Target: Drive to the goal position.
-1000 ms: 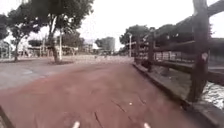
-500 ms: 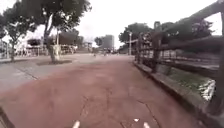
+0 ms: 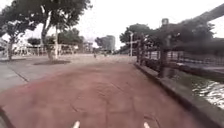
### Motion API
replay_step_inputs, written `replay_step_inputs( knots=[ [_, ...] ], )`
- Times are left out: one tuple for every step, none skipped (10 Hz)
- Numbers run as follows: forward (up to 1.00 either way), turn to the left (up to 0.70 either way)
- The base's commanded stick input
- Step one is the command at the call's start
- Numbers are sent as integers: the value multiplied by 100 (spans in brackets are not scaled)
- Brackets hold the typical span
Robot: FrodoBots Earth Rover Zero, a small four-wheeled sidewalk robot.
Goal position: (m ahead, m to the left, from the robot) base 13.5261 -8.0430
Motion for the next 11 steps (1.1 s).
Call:
replay_step_inputs(
  knots=[
    [70, 0],
    [70, 0],
    [70, 0],
    [70, 0],
    [70, 0],
    [70, 0],
    [70, 0],
    [70, 0],
    [70, 0],
    [70, 0],
    [70, 0]
  ],
)
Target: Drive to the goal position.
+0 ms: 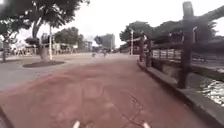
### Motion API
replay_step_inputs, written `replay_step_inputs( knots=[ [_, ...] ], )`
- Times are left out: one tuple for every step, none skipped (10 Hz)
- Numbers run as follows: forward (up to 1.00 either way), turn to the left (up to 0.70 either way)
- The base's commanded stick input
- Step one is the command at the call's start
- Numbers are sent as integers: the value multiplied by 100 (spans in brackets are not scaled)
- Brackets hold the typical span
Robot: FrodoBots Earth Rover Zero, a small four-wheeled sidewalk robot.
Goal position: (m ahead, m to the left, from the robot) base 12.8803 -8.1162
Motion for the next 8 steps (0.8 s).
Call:
replay_step_inputs(
  knots=[
    [70, 0],
    [70, 0],
    [70, 0],
    [70, 0],
    [70, 0],
    [70, 0],
    [70, 0],
    [70, 0]
  ],
)
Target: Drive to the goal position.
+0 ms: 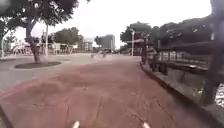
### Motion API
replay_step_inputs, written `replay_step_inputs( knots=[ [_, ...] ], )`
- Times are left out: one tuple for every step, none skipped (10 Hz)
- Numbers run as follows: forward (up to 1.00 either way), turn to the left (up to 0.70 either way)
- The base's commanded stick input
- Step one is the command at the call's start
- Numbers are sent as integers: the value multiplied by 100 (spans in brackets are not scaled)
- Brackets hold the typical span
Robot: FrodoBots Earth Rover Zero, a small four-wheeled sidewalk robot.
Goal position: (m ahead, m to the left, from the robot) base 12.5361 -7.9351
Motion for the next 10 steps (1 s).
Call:
replay_step_inputs(
  knots=[
    [70, 0],
    [70, 0],
    [70, 0],
    [70, 0],
    [70, 0],
    [70, 0],
    [70, 0],
    [70, 0],
    [70, 0],
    [70, 0]
  ],
)
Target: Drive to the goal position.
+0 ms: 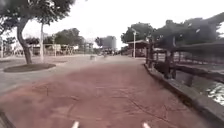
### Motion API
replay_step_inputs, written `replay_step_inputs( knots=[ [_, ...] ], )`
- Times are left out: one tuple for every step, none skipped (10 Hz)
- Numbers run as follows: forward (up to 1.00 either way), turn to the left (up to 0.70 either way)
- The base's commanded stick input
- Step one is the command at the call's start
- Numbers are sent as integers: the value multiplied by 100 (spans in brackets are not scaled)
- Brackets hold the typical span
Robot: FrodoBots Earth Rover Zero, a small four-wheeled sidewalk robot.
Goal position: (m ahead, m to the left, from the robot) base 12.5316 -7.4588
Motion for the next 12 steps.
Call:
replay_step_inputs(
  knots=[
    [70, 0],
    [70, 0],
    [70, 0],
    [70, 0],
    [70, 0],
    [70, 0],
    [70, 0],
    [70, 0],
    [70, 0],
    [70, 0],
    [70, 0],
    [70, 0]
  ],
)
